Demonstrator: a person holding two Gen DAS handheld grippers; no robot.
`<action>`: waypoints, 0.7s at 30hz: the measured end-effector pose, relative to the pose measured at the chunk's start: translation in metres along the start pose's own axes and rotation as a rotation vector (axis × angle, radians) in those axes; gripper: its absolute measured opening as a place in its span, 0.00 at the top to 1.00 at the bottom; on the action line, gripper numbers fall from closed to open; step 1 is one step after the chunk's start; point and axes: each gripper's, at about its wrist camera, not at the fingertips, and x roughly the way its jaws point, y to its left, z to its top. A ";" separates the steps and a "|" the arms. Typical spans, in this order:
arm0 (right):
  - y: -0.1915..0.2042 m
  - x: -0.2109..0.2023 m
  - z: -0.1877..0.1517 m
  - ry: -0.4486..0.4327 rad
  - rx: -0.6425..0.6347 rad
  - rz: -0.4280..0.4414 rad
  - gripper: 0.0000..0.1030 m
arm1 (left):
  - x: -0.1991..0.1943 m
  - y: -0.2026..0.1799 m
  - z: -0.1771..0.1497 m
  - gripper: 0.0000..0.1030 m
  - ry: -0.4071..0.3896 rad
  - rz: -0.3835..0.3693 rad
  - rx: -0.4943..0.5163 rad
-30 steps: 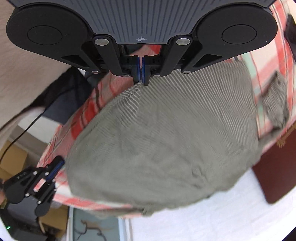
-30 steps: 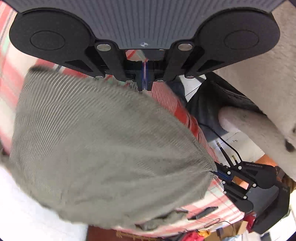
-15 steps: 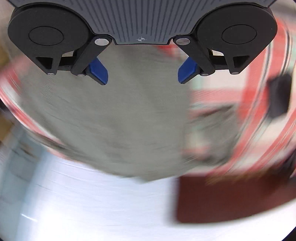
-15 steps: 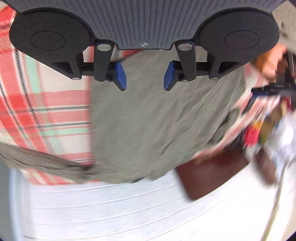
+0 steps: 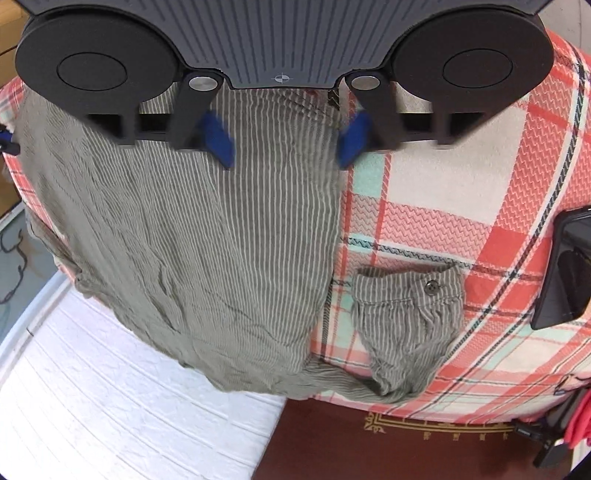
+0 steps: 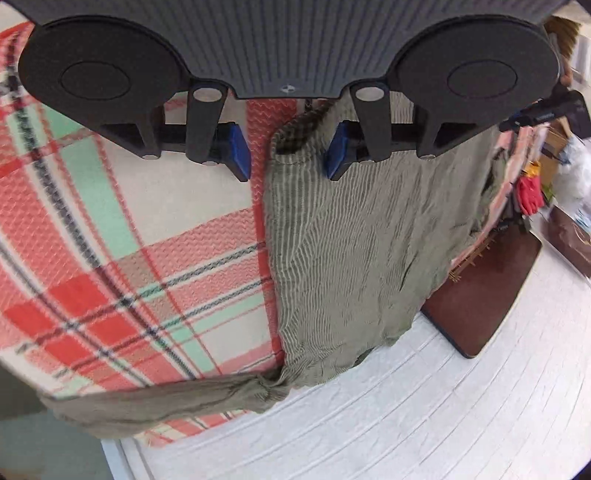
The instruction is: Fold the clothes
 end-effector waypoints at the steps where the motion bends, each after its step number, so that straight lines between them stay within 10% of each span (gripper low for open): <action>1: -0.001 0.002 0.001 0.021 0.025 0.023 0.94 | -0.004 0.002 0.000 0.77 -0.008 0.004 -0.020; 3: 0.000 -0.010 0.002 0.002 0.069 0.080 0.95 | -0.011 0.005 0.001 0.99 -0.025 0.011 -0.060; 17: -0.015 -0.030 -0.016 0.013 0.074 -0.036 0.94 | -0.036 0.030 -0.026 1.00 -0.025 0.128 -0.071; 21: -0.005 -0.044 -0.009 0.004 0.036 -0.081 0.74 | -0.050 0.032 -0.023 0.75 -0.045 0.104 -0.104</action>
